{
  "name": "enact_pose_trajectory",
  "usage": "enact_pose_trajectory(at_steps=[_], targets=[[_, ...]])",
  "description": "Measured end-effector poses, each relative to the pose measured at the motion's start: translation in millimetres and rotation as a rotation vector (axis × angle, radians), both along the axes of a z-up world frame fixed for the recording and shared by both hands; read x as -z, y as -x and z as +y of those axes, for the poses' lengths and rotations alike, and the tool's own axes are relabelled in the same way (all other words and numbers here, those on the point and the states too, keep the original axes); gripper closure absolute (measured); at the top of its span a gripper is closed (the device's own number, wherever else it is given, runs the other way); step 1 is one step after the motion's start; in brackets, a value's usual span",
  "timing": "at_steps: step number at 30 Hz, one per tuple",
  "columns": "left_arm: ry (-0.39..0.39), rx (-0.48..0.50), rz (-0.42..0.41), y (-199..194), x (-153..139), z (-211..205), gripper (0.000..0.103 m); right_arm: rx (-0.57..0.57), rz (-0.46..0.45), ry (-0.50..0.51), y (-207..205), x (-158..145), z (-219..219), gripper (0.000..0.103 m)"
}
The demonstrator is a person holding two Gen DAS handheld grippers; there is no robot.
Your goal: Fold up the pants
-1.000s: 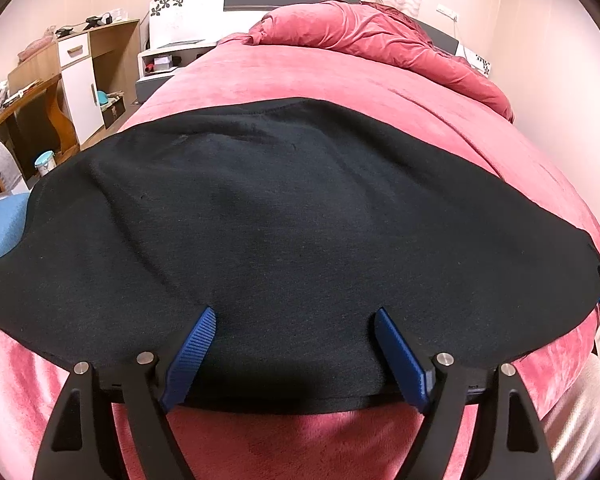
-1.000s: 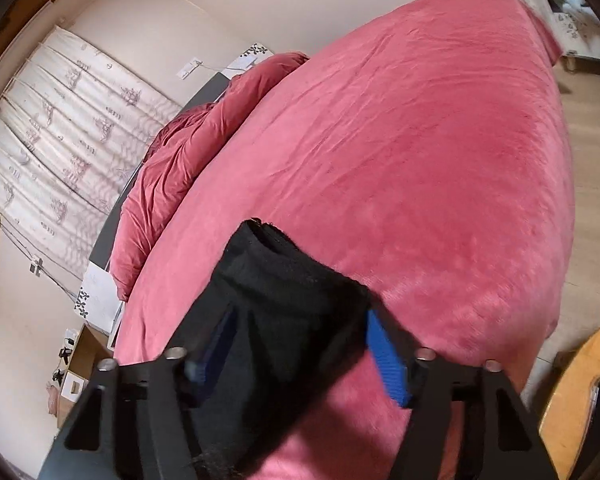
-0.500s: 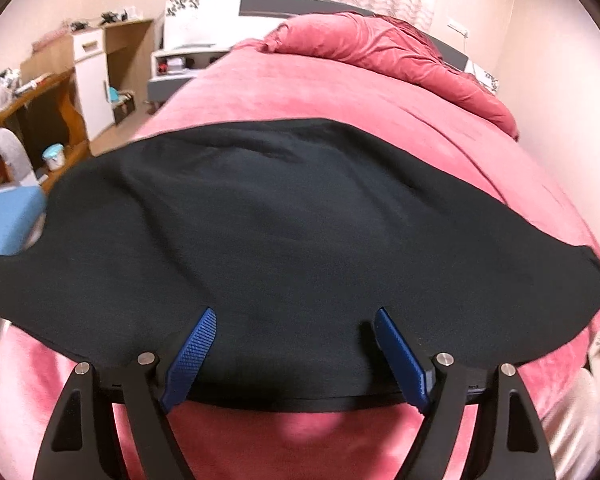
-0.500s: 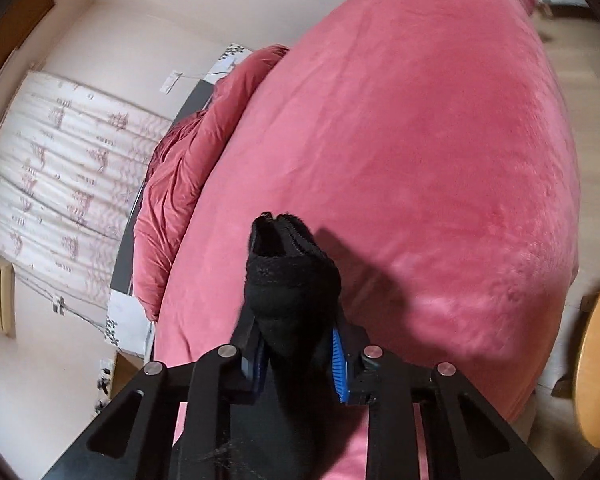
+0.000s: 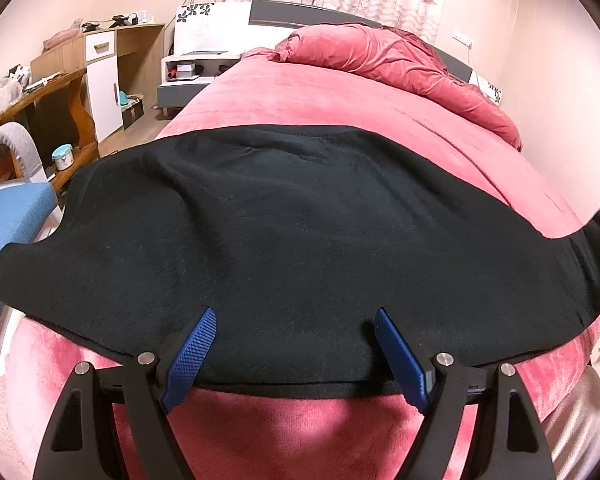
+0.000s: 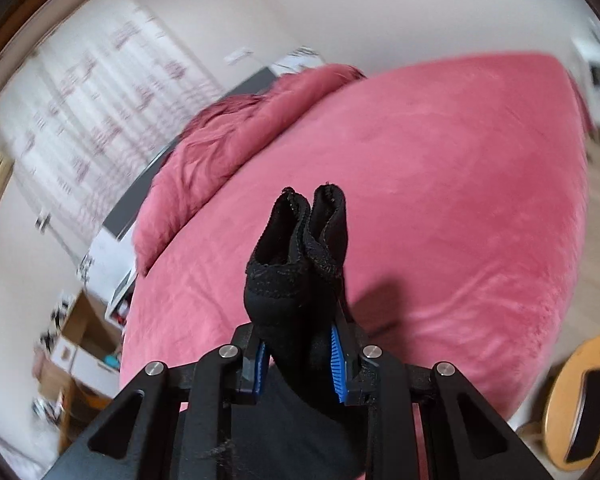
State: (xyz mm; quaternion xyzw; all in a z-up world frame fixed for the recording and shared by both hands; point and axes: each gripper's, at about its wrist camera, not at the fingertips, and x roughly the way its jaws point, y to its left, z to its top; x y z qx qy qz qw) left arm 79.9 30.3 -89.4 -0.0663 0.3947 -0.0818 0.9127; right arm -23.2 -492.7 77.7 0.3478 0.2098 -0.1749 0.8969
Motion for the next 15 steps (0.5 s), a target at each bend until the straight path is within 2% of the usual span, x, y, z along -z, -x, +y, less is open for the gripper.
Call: enact_pose_trajectory(at_steps=[3, 8, 11, 15], targets=[[0.024, 0.003, -0.006, 2, 0, 5, 0.020, -0.063, -0.029, 0.059, -10, -24, 41, 0.078], [0.075, 0.003, -0.013, 4, -1, 14, 0.020, -0.174, -0.048, 0.126, -30, -43, 104, 0.078], [0.100, -0.002, -0.013, 4, -3, 18, 0.020, -0.266, -0.030, 0.172, -44, -40, 149, 0.078], [0.111, -0.021, -0.026, 5, -5, 26, 0.020, -0.390, 0.000, 0.196, -59, -21, 202, 0.078]])
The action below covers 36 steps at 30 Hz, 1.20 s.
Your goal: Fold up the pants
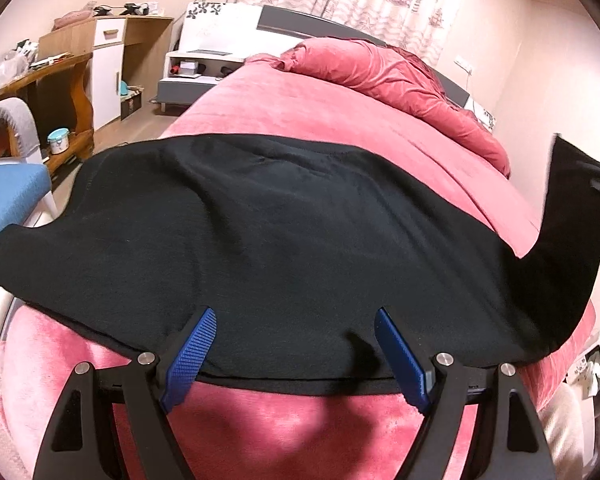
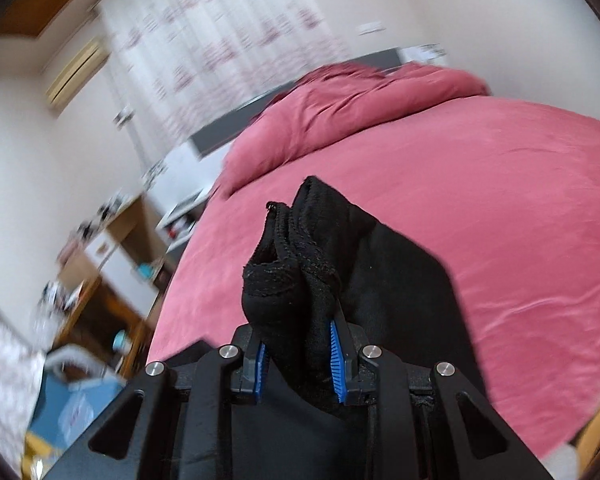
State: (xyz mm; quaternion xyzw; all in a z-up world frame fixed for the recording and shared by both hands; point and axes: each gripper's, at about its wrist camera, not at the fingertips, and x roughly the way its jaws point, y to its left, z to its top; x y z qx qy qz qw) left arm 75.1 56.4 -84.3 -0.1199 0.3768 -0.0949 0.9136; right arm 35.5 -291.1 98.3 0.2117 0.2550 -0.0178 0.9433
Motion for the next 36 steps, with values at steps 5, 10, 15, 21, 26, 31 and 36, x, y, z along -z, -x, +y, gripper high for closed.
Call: enact_pose_trajectory(at_steps=[5, 10, 15, 21, 26, 31, 36], targets=[[0.043, -0.014, 0.008, -1, 2, 13, 0.020, -0.126, 0.102, 0.083, -20, 43, 60, 0.078], [0.036, -0.005, 0.002, 0, 4, 11, 0.020, -0.205, 0.186, 0.143, -36, 86, 96, 0.078], [0.041, -0.001, 0.006, -1, 6, 13, 0.020, -0.269, 0.257, 0.189, -40, 124, 121, 0.071], [0.016, 0.003, 0.000, -1, 6, 10, 0.020, -0.392, 0.254, 0.042, -26, 133, 118, 0.031], [0.059, -0.006, -0.005, 1, 1, 8, 0.020, -0.340, 0.128, 0.015, 4, 113, 77, 0.032], [0.171, 0.048, -0.013, -5, -18, -7, 0.020, -0.071, 0.096, -0.094, 27, 107, -6, 0.057], [0.193, 0.158, -0.011, -29, -34, -48, 0.020, 0.043, 0.143, -0.105, 32, 122, -51, 0.075]])
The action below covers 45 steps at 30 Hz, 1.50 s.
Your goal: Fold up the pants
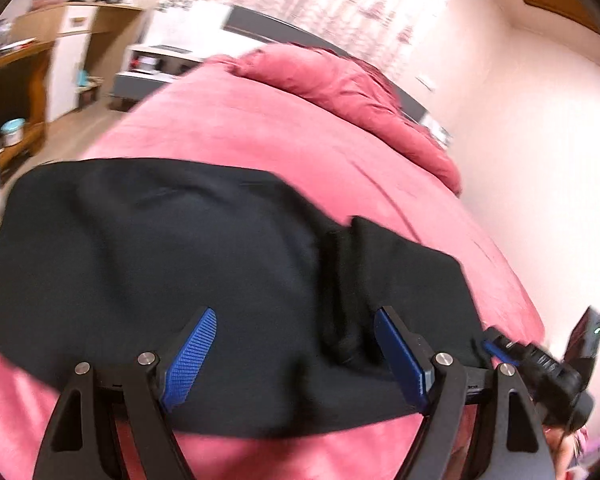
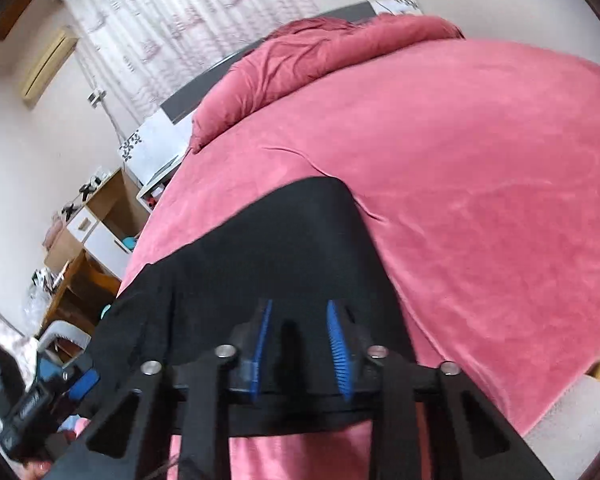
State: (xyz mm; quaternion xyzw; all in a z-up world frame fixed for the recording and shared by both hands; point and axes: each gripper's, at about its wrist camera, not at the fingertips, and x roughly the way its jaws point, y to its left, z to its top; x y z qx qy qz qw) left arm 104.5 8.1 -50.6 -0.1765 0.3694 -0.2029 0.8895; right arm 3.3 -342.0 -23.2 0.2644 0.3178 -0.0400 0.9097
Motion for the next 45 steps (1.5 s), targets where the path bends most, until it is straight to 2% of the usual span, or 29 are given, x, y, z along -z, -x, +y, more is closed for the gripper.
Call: enact_pose_trajectory(at_steps=[2, 3, 5, 7, 8, 10, 12, 15, 19, 21, 24, 27, 30, 34, 37, 41, 43, 45], targets=[[0.008, 0.024, 0.046, -18, 4, -17, 0.020, -0.010, 0.015, 0.015, -2, 5, 0, 0.076], [0.006, 0.031, 0.057, -25, 7, -23, 0.020, -0.020, 0.042, 0.051, -5, 10, 3, 0.080], [-0.030, 0.044, 0.099, -41, 14, -39, 0.023, -0.022, 0.074, 0.081, -4, 18, -3, 0.083], [-0.061, 0.091, 0.139, -51, 22, -54, 0.034, -0.007, 0.075, 0.069, -6, 23, -9, 0.085], [-0.084, 0.102, 0.147, -53, 22, -59, 0.044, 0.003, 0.071, 0.056, -7, 24, -13, 0.085], [-0.107, 0.139, 0.134, -52, 21, -72, 0.052, 0.013, 0.063, 0.041, -7, 26, -19, 0.085], [-0.090, 0.174, 0.145, -51, 21, -79, 0.074, 0.022, 0.053, 0.026, -9, 28, -24, 0.085], [-0.108, 0.182, 0.119, -45, 17, -85, 0.085, 0.035, 0.045, 0.021, -7, 28, -28, 0.085], [-0.019, 0.165, 0.121, -31, 2, -73, 0.088, 0.066, 0.033, 0.031, 3, 23, -32, 0.085], [-0.001, 0.160, 0.099, -18, -9, -64, 0.088, 0.093, 0.011, 0.019, 8, 20, -36, 0.082], [-0.057, 0.146, 0.078, -4, -8, -60, 0.088, 0.106, -0.001, -0.012, 11, 21, -40, 0.082], [-0.130, 0.128, 0.136, -5, 20, -63, 0.088, 0.093, 0.010, 0.004, 8, 21, -36, 0.082], [-0.132, 0.120, 0.113, -6, 29, -63, 0.087, 0.075, 0.013, 0.060, 9, 15, -27, 0.078], [-0.098, 0.111, 0.127, -5, 32, -59, 0.086, 0.049, -0.012, 0.107, 5, 3, -16, 0.069], [-0.071, 0.101, 0.133, -4, 36, -51, 0.086, -0.039, -0.014, 0.128, -24, -8, -8, 0.069], [-0.053, 0.082, 0.138, -4, 36, -39, 0.086, -0.132, 0.012, 0.226, -74, -17, 0, 0.072], [-0.072, 0.080, 0.122, -3, 36, -36, 0.086, -0.131, 0.046, 0.280, -93, -14, -2, 0.072], [-0.082, 0.082, 0.109, -8, 30, -36, 0.086, -0.095, 0.103, 0.281, -110, -2, -13, 0.075]])
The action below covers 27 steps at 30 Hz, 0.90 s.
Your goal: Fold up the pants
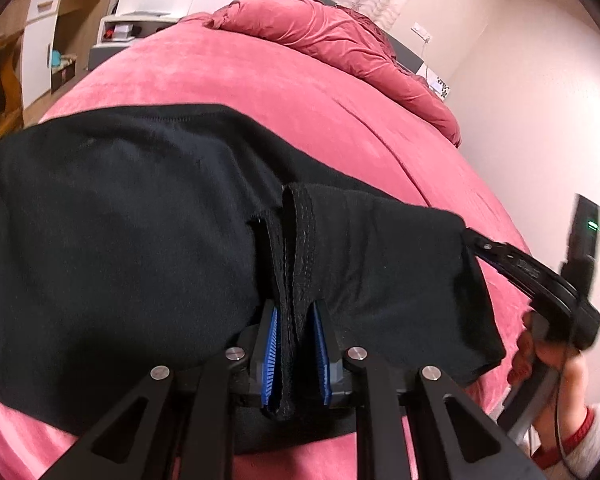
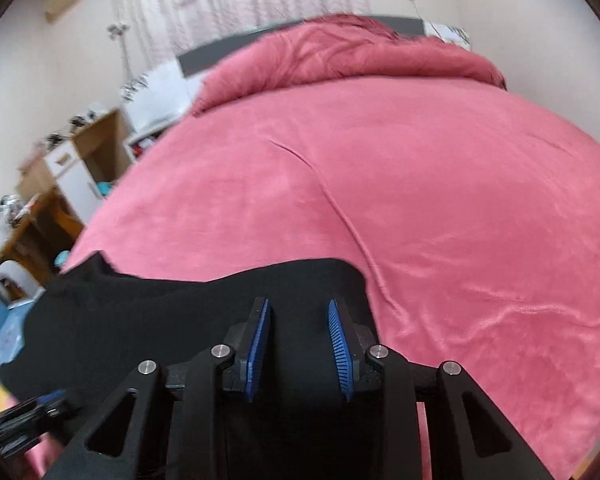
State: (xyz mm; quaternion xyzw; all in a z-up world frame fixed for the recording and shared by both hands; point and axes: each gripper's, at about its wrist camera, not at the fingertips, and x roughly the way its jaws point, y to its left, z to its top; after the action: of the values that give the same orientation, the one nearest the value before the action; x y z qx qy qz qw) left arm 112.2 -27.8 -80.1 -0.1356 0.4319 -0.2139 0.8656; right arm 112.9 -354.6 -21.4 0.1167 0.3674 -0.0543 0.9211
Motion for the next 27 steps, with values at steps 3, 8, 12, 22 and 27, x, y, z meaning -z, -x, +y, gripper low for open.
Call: enact_pose_trajectory(at_steps=[3, 8, 12, 22, 27], targets=[[-0.024, 0.013, -0.018, -5, 1, -3, 0.085, 0.069, 0.036, -0.037, -7, 21, -17, 0.075], [-0.049, 0.034, -0.041, -11, 7, -9, 0.077, 0.112, -0.007, -0.056, 4, 18, -21, 0.074], [0.025, -0.007, -0.016, -1, 2, 12, 0.067, 0.134, -0.077, -0.059, 35, 2, -5, 0.070], [-0.012, -0.124, -0.023, 58, -3, 66, 0.059, -0.173, -0.064, -0.064, 74, 15, 97, 0.070], [0.009, -0.177, -0.004, 75, 1, 96, 0.048, -0.304, -0.010, -0.022, 67, 26, 138, 0.064]])
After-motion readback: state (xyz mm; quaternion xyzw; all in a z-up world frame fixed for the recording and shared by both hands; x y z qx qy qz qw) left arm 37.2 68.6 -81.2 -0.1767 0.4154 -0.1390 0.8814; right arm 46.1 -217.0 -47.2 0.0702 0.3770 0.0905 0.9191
